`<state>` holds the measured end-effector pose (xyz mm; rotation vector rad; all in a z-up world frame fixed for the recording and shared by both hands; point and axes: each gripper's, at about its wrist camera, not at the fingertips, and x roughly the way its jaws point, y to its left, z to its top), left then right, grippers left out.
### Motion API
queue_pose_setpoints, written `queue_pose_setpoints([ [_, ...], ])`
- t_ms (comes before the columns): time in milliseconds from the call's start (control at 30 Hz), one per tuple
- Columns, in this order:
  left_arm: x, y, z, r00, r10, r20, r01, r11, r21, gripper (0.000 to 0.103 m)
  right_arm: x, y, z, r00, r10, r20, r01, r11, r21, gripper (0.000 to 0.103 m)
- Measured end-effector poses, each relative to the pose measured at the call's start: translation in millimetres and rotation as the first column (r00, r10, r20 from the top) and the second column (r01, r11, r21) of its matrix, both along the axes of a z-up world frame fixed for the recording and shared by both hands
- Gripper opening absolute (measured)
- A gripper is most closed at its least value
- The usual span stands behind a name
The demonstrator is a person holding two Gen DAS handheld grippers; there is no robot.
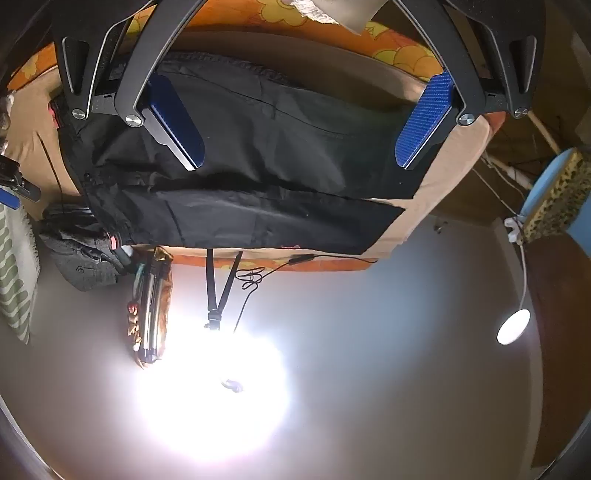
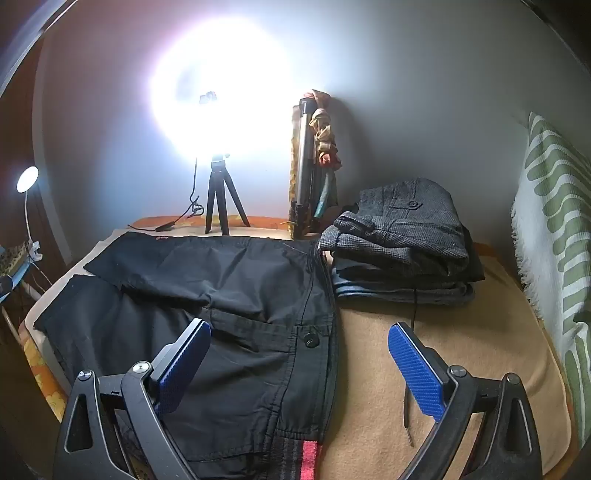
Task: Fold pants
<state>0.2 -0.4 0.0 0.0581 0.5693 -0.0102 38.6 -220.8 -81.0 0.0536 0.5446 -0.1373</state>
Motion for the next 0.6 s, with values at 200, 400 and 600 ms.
queue_pose_setpoints([
  [200,0.0,0.0,-0.1,1.000,0.001,0.004,-0.001,1.000,0.002,0.103,-0.4,1.7,0.1,1.000,0.004,0.000,-0.004,1.000,-0.001,0.098],
  [400,0.8,-0.3,-0.7,1.000,0.002,0.001,-0.002,1.000,-0.002,0.103,1.5,-5.1,-0.1,1.000,0.007,-0.005,-0.007,1.000,0.006,0.098],
  [600,0.0,0.0,0.0,1.000,-0.002,0.004,0.002,1.000,0.000,0.103,1.2,2.7,0.1,1.000,0.004,0.002,-0.004,1.000,-0.009,0.098],
])
